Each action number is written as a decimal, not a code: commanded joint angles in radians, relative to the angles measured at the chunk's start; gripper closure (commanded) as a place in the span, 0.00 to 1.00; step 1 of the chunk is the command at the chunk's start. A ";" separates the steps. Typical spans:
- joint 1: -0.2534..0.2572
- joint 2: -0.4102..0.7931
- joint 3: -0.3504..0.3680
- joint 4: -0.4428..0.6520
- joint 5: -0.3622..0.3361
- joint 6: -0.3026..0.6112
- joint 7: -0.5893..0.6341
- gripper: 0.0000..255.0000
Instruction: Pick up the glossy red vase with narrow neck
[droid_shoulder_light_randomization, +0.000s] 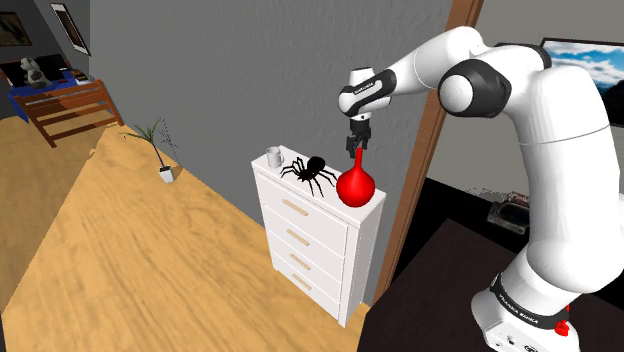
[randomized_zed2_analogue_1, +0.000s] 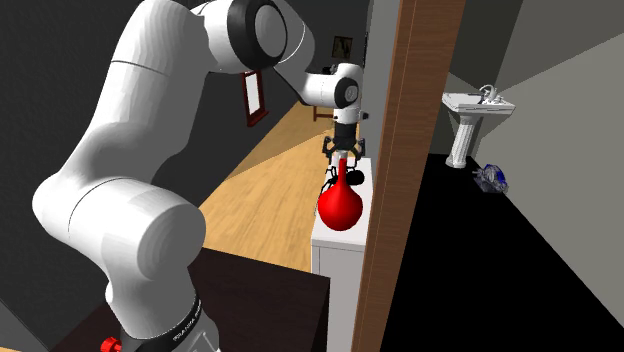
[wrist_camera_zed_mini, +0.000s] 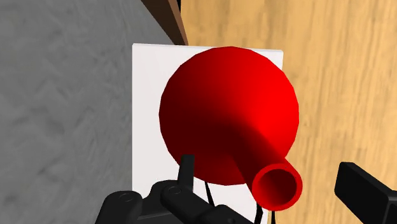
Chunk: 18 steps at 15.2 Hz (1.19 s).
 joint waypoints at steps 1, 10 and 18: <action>-0.001 0.008 0.001 0.003 0.001 0.006 0.000 0.00; -0.001 0.011 0.001 0.007 0.001 0.005 0.000 1.00; 0.002 -0.037 -0.005 0.029 -0.007 -0.065 0.003 1.00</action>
